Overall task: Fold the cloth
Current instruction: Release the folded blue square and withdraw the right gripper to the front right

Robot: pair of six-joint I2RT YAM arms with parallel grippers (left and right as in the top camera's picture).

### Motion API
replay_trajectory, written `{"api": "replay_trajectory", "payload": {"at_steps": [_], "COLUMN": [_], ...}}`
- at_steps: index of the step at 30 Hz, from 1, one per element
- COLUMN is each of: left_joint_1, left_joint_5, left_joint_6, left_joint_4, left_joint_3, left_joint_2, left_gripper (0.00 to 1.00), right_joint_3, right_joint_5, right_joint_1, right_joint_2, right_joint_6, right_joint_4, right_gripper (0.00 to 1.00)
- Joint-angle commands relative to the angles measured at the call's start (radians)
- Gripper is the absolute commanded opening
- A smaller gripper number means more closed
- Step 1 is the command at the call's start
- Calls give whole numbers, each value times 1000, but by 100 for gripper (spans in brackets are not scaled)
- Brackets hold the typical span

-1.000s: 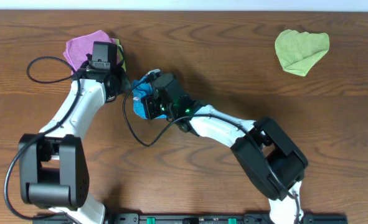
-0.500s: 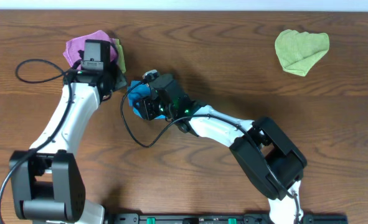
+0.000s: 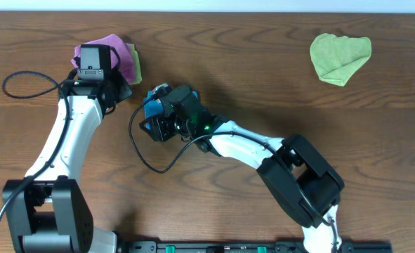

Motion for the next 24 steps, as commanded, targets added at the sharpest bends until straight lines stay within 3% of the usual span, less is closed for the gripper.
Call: {"api": "replay_trajectory", "payload": {"at_steps": [1,5,7,11,12,19,24], "left_joint_1": [9,10,13,15,15,20,19], "left_joint_5": [-3,28,58,158,193,384,423], "left_joint_6": [14,14,14,13,13,3,2], "left_joint_4": [-23,-55,-66,-85,-93,-147,-198], "left_joint_3": [-8,-8,-8,-8,-8,-9,-27], "left_joint_2": [-32,-47,-55,-71,-73,-73,-73], "left_gripper": [22,39,52,84,88,96,97], "right_joint_3": [21,21,21,21,21,-26,-267], "right_joint_5": [16,118,119,120,120,230,240], "right_joint_1": [-28,-102,-144,-217,-229,-269,-331], "right_joint_2": [-45,-138,-181,-292,-322,-552,-842], "right_joint_6": [13,-36,-71,-170,-197,-304,-281], "right_joint_4": [-24,-169,-259,-454,-498,-800,-813], "right_gripper": [61,79,99,99,99,99,99]}}
